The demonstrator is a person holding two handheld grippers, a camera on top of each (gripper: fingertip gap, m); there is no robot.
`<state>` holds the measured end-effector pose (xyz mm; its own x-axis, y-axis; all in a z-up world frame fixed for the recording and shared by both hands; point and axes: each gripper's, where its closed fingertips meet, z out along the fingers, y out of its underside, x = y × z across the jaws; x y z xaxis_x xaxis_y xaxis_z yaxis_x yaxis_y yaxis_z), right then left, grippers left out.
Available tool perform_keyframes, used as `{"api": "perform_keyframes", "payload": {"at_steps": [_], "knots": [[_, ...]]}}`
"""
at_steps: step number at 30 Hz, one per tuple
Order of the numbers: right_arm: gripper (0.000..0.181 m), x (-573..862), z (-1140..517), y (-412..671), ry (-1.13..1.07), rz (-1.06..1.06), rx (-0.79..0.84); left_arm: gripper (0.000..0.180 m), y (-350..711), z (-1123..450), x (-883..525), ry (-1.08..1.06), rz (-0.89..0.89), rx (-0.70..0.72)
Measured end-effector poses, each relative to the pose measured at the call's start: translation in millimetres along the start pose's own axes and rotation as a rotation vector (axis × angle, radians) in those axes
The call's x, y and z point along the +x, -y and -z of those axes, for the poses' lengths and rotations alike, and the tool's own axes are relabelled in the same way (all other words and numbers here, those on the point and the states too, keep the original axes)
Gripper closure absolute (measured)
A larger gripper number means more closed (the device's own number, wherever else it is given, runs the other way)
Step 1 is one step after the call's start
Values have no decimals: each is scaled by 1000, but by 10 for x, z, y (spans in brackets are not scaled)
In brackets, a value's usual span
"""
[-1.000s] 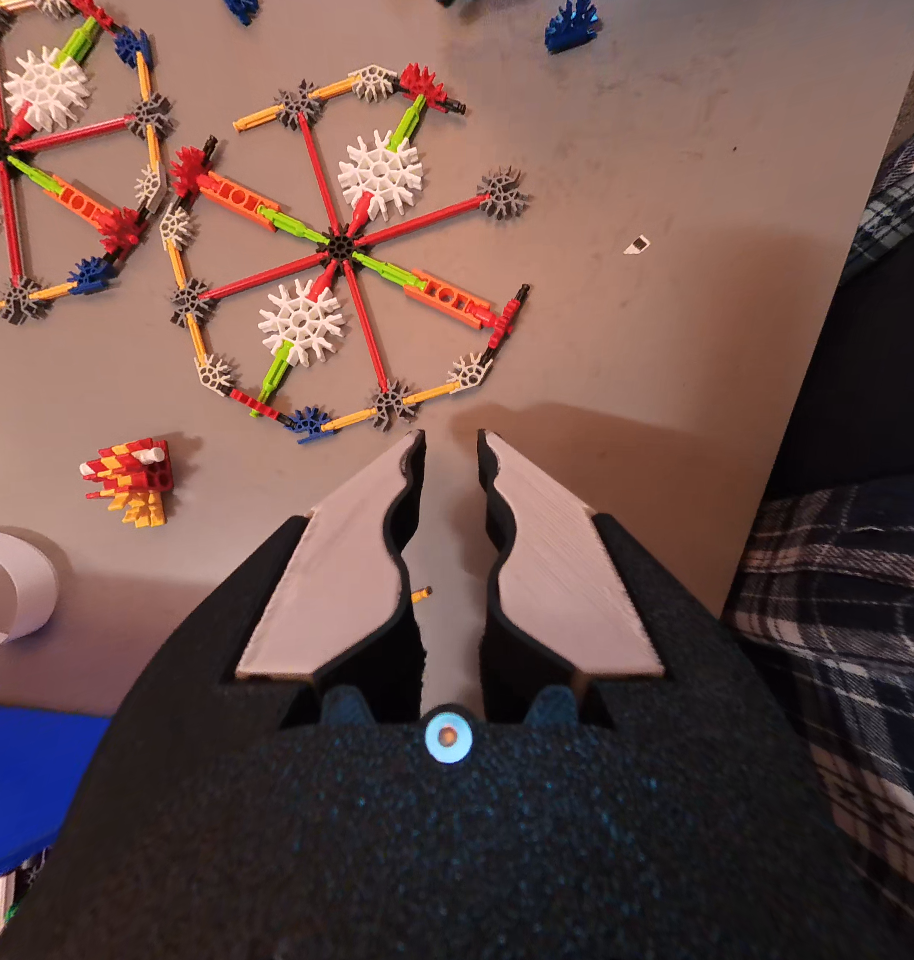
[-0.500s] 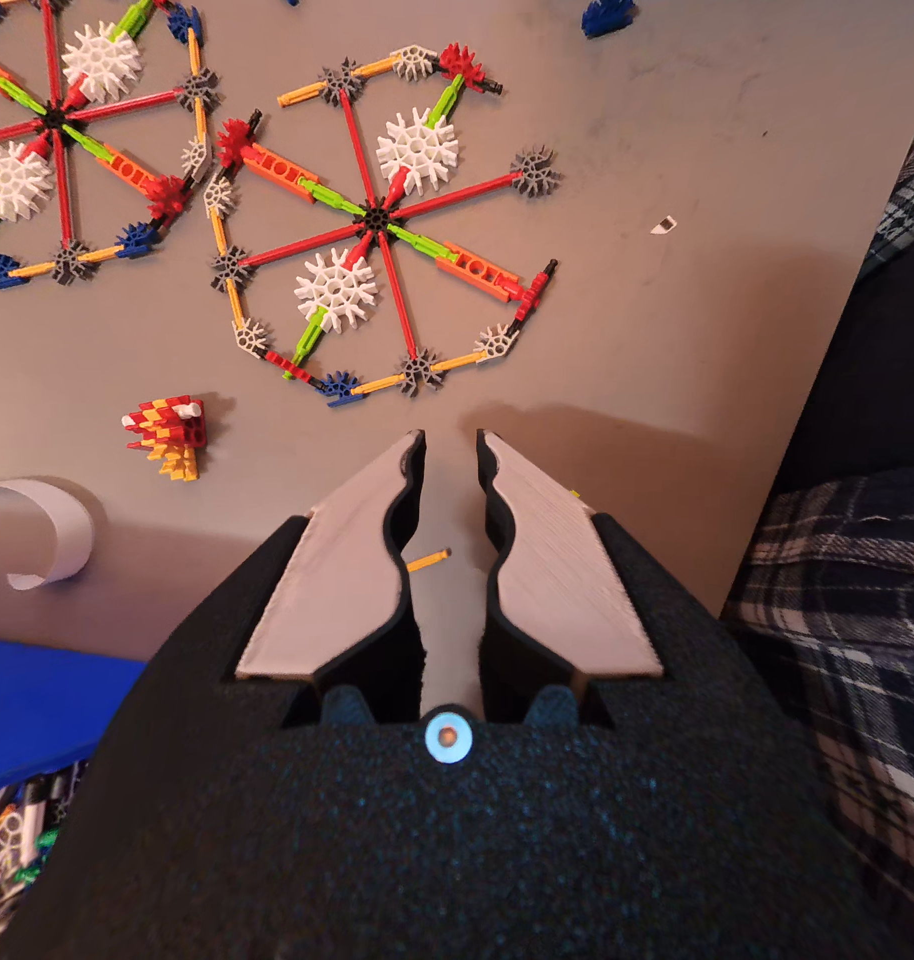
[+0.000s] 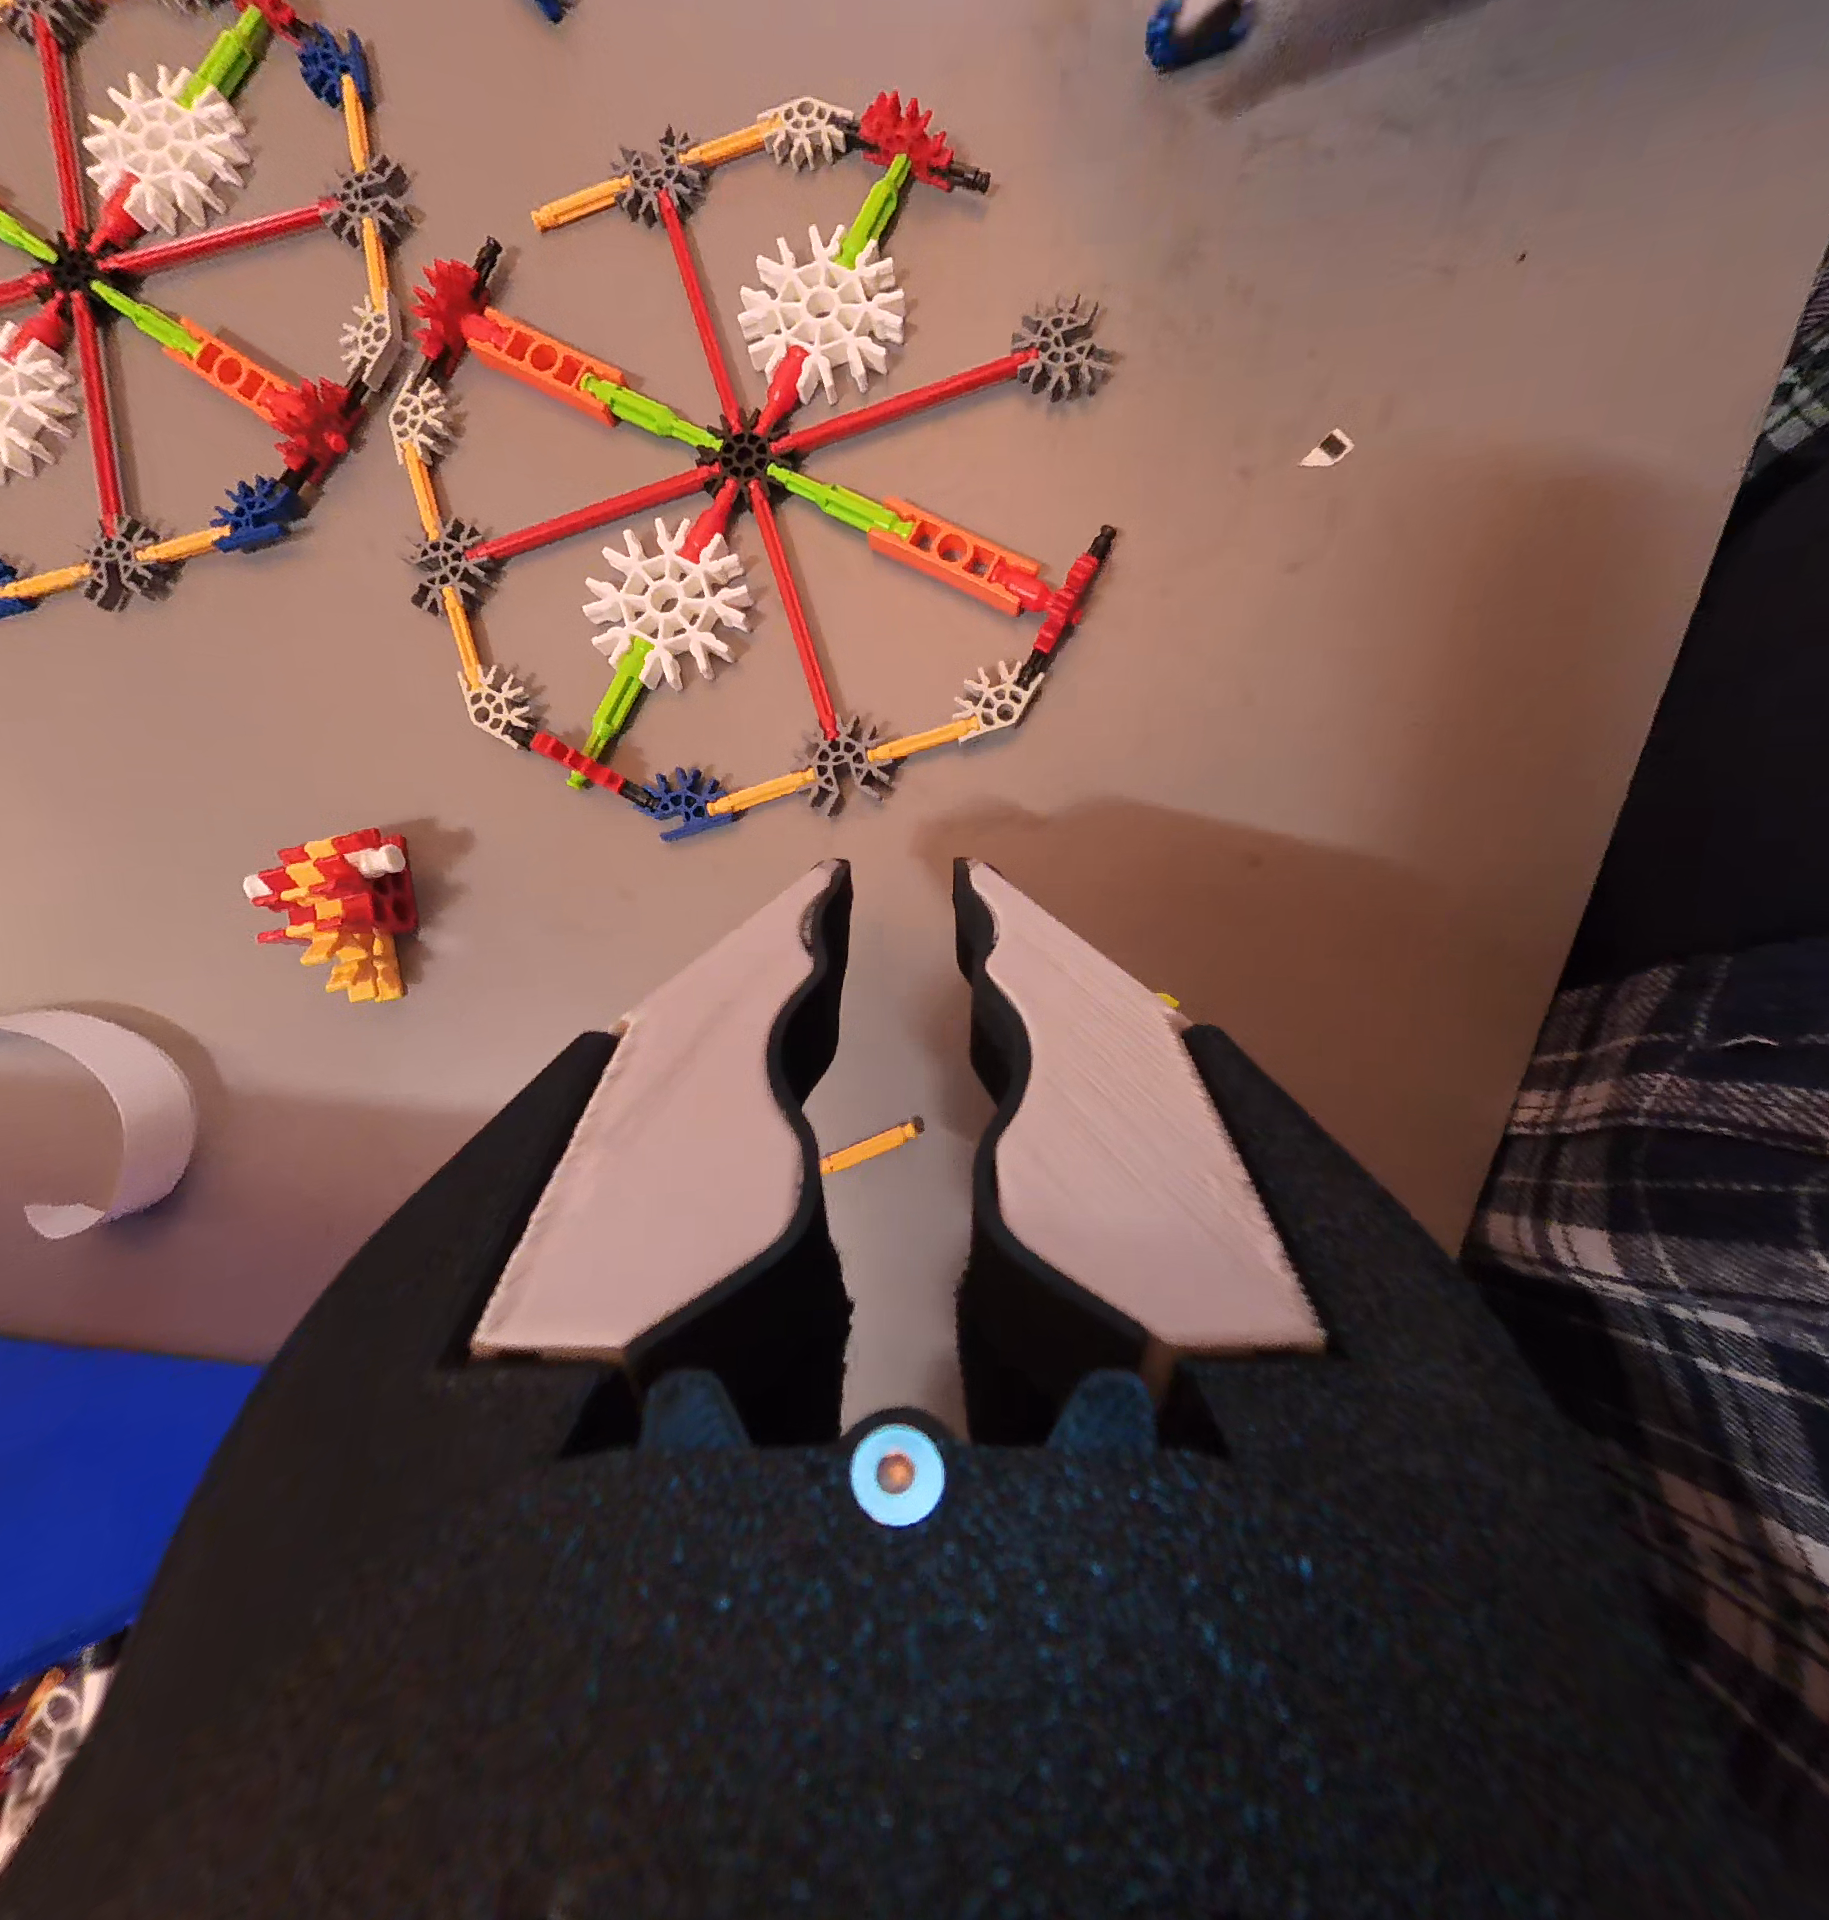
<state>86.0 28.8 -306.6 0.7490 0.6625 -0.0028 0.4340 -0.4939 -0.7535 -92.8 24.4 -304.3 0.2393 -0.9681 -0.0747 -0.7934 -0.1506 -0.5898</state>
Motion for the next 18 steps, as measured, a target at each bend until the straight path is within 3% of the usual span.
{"api": "perform_keyframes", "payload": {"at_steps": [5,11,18], "knots": [[158,140,-50,-190,-86,9,-79,162,97,80,-68,25,-5,39],[154,221,-93,-136,-92,-38,-33,161,298,566,-423,154,-2,110],[152,292,-130,-154,-99,-64,-42,164,-237,1428,-1340,448,7,-58]]}}
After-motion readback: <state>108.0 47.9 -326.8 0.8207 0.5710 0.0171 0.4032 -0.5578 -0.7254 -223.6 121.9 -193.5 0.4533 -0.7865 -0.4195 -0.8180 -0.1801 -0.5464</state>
